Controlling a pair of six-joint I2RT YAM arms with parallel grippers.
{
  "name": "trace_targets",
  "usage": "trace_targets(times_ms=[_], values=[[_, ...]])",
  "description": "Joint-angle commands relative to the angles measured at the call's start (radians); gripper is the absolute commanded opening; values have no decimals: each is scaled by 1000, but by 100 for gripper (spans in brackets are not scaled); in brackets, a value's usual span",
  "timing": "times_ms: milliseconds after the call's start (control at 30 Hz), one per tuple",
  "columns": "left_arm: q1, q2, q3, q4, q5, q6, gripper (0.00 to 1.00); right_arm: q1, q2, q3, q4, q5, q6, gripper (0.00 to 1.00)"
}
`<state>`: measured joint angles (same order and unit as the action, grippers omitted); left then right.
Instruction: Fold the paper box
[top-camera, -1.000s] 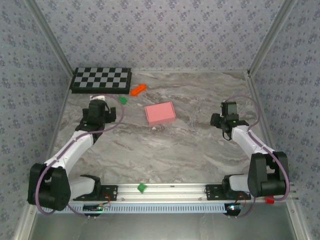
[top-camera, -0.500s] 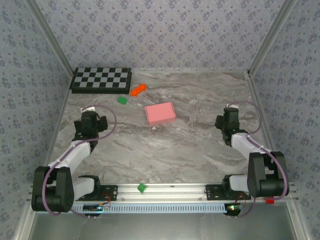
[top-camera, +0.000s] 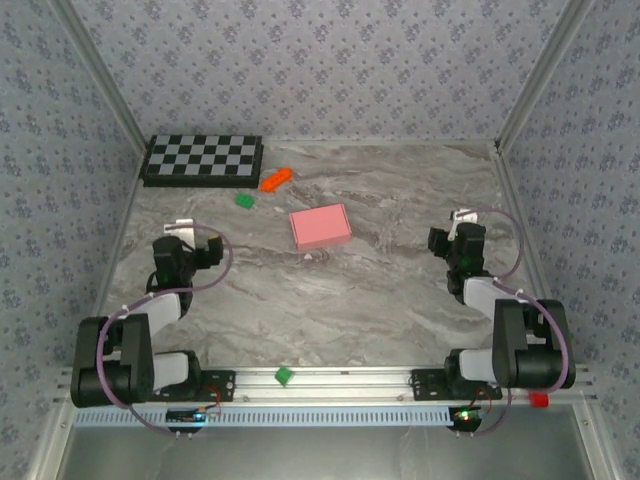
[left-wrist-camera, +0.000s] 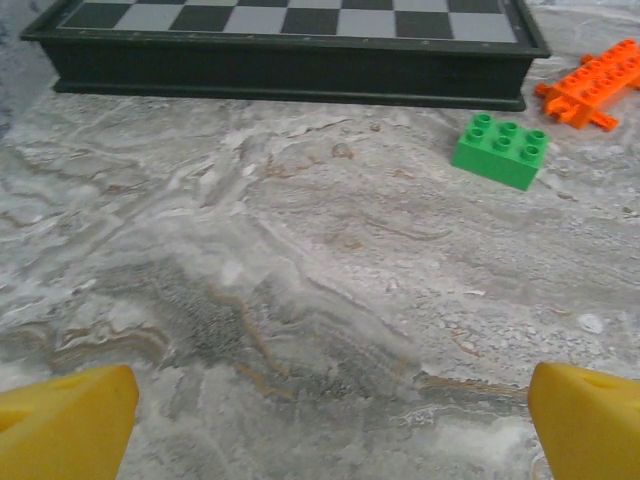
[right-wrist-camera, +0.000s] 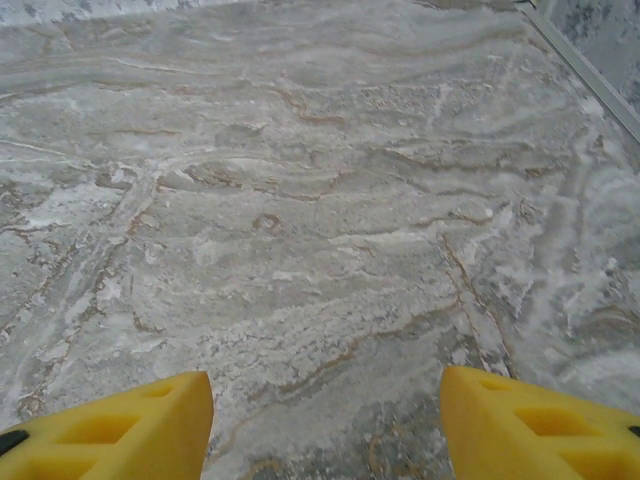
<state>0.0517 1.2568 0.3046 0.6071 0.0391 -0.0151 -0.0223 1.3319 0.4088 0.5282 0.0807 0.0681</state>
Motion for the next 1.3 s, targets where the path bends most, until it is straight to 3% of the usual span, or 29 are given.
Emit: trace_targets(times_ms=[0, 233, 333, 600, 667, 700, 800, 833, 1267], values=[[18, 23, -13, 170, 111, 16, 100, -11, 17, -13, 96, -57, -37, 64], [44, 109, -23, 300, 169, -11, 100, -23, 35, -29, 173, -90, -73, 64], [44, 155, -20, 345, 185, -11, 100, -22, 72, -68, 292, -103, -91, 65], [45, 268, -9, 421, 192, -5, 100, -18, 189, -76, 398, -106, -99, 65], [43, 281, 35, 354, 192, -7, 100, -15, 199, -70, 401, -100, -100, 66], [41, 273, 71, 260, 158, -10, 99, -14, 194, -60, 375, -94, -102, 68], [-4, 278, 111, 200, 26, -9, 99, -11, 201, -27, 326, -79, -100, 79], [-5, 281, 106, 217, 9, -14, 100, -10, 198, -22, 301, -79, -99, 100], [-17, 280, 110, 204, -34, -15, 100, -11, 201, -25, 312, -81, -97, 100]])
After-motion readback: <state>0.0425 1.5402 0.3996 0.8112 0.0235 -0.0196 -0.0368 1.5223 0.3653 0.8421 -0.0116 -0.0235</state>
